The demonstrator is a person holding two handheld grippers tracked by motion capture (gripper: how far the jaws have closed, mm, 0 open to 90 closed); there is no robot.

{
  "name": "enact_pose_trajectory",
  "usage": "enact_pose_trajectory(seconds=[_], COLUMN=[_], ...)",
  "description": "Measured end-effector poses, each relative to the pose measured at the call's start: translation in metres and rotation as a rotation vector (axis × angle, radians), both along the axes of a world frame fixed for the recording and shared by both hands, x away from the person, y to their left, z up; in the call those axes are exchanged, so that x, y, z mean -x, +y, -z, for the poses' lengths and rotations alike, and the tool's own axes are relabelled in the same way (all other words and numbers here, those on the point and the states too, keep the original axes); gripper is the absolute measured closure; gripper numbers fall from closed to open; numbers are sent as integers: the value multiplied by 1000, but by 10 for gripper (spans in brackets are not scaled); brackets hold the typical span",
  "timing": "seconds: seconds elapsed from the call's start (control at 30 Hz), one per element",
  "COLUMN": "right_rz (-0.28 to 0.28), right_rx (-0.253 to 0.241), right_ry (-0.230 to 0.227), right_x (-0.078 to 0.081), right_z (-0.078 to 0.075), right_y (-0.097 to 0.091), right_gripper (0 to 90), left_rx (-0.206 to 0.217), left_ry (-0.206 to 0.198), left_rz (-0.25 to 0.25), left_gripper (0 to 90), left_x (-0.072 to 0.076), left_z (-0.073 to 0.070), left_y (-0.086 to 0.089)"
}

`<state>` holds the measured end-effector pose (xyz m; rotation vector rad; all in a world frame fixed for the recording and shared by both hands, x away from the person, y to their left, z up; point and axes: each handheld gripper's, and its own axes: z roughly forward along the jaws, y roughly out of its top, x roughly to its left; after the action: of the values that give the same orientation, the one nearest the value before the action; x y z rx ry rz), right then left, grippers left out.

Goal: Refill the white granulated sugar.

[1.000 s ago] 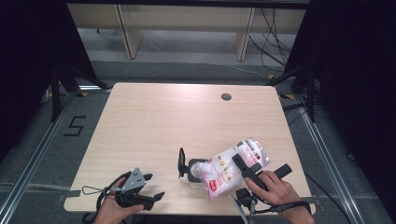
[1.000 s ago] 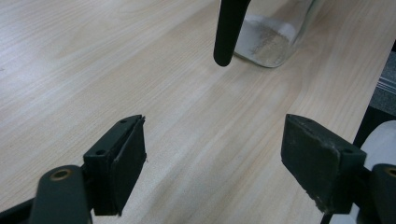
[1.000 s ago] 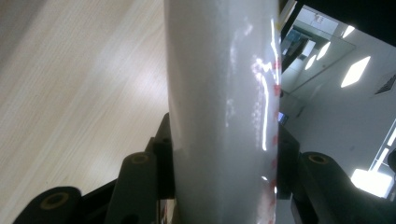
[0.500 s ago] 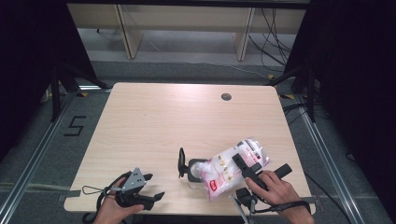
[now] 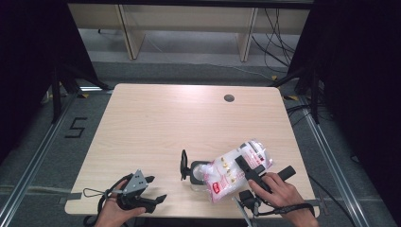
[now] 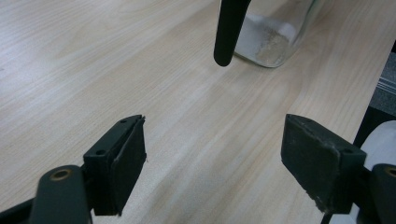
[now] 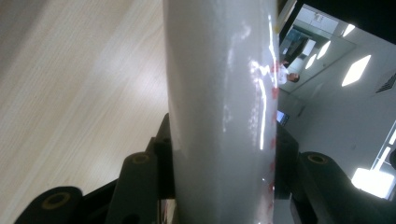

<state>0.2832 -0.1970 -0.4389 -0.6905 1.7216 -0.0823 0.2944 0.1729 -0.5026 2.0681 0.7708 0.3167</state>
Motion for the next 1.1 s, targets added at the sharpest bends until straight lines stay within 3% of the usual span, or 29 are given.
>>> enact_pose_trajectory(seconds=[0.03,0.27,0.5,0.53,0.63,0.67,0.7,0.8,0.93,0.97,1.1], right_rz=[0,1,3,3,3,3,2,2,3,3,2], right_rx=[1,6,1,0,4,5,7,14,14,14,15], right_ry=[0,0,4,4,1,1,0,-4,-4,-3,-5], right_x=[0,-1,-1,-1,-1,-1,-1,-1,-1,-1,-1], right_z=[0,0,0,0,0,0,0,-1,0,0,0], right_y=[0,0,-1,-1,-1,-1,-1,0,0,0,0], right_gripper=[587,587,588,588,588,588,588,589,590,590,590], left_rx=[-22,-31,-31,-14,-29,-14,-30,-16,-30,-6,-22], left_ry=[2,2,-1,2,0,2,-1,2,-1,-4,-6], left_rz=[8,10,7,0,6,-1,6,0,7,0,6], left_gripper=[217,217,217,217,217,217,217,217,217,217,217], left_x=[0,0,0,0,0,0,0,0,0,0,0], left_z=[-1,-1,-1,-1,-1,-1,-1,-1,-1,0,-1], left_y=[1,2,1,0,2,1,2,1,2,1,2])
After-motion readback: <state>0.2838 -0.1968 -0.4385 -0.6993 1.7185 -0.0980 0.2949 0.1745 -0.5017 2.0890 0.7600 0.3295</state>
